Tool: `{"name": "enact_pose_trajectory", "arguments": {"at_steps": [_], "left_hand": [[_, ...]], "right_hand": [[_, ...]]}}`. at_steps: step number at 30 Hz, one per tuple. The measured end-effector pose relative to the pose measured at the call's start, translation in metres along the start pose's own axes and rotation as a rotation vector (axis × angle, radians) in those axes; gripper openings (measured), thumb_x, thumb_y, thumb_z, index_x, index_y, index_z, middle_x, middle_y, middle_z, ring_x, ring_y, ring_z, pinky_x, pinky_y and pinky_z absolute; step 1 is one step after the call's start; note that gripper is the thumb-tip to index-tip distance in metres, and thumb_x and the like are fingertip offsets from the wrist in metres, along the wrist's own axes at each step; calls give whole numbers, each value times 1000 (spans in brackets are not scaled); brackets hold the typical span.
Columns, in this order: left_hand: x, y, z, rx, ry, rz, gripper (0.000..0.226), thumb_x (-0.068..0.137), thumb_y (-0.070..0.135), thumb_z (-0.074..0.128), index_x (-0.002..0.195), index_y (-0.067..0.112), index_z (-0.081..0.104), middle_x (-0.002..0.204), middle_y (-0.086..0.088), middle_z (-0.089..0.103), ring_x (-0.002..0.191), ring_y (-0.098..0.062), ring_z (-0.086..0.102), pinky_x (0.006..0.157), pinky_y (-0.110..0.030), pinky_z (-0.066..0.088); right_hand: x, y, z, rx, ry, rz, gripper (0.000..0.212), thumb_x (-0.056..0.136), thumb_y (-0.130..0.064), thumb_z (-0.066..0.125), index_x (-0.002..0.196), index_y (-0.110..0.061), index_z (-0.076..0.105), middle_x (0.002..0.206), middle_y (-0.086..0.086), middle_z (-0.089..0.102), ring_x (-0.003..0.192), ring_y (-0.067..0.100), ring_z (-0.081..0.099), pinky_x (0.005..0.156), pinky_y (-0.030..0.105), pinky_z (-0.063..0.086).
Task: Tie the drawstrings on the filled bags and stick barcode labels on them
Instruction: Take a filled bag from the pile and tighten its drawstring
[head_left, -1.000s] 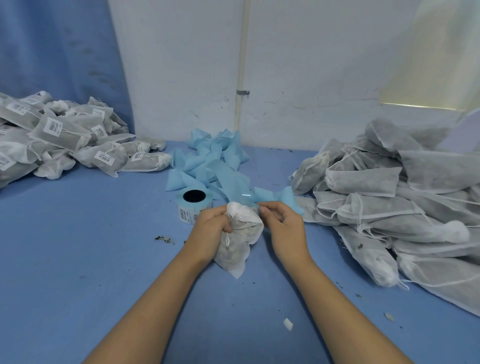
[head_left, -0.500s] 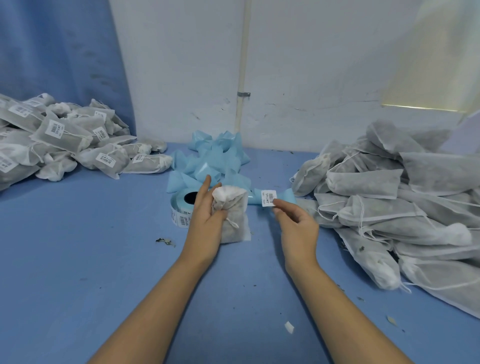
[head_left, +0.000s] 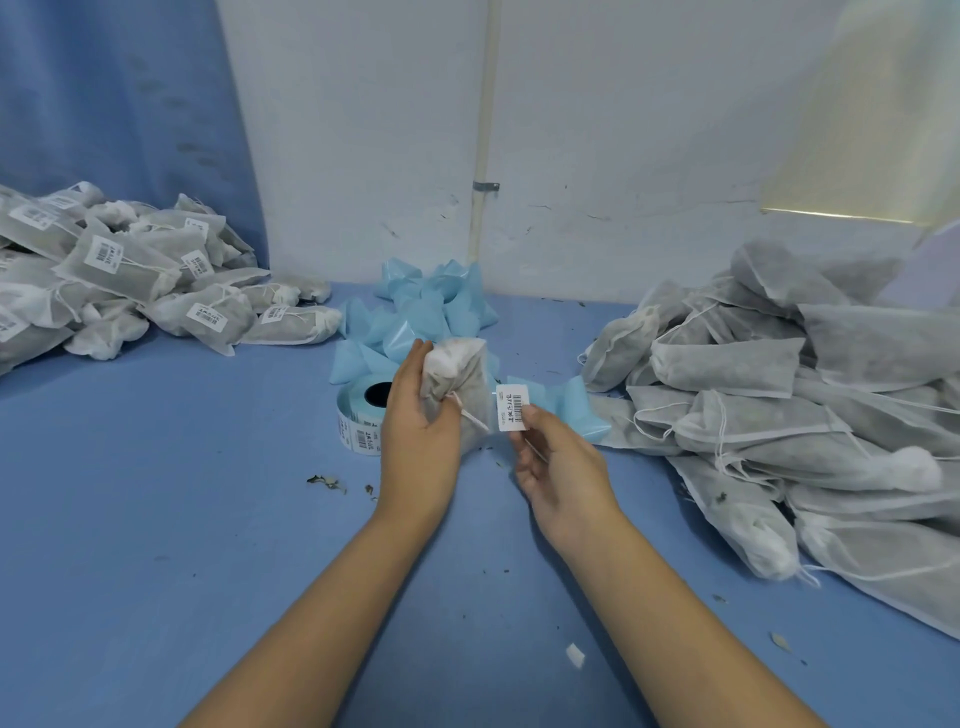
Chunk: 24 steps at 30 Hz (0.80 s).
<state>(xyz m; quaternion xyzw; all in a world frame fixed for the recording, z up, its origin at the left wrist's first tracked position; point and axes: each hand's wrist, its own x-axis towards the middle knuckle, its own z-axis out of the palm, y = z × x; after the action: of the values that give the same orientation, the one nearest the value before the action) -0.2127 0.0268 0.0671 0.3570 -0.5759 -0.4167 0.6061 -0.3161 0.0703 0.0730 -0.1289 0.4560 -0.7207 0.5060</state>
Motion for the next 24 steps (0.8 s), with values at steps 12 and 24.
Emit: {"name": "enact_pose_trajectory", "arguments": {"at_steps": [12, 24], "left_hand": [[-4, 2, 3, -61, 108, 68, 37, 91, 5, 57, 124, 22, 53, 112, 21, 59, 101, 12, 56, 81, -5, 43], [-1, 10, 1, -122, 92, 72, 17, 92, 16, 60, 107, 24, 58, 100, 10, 66, 94, -3, 62, 79, -18, 49]], "right_hand": [[-12, 12, 9, -33, -109, 102, 6, 84, -13, 70, 89, -12, 68, 75, 0, 73, 60, 6, 66, 45, 12, 39], [-11, 16, 9, -268, -103, -27, 26, 81, -25, 75, 96, -10, 61, 88, 1, 71, 68, 10, 64, 55, 20, 48]]}}
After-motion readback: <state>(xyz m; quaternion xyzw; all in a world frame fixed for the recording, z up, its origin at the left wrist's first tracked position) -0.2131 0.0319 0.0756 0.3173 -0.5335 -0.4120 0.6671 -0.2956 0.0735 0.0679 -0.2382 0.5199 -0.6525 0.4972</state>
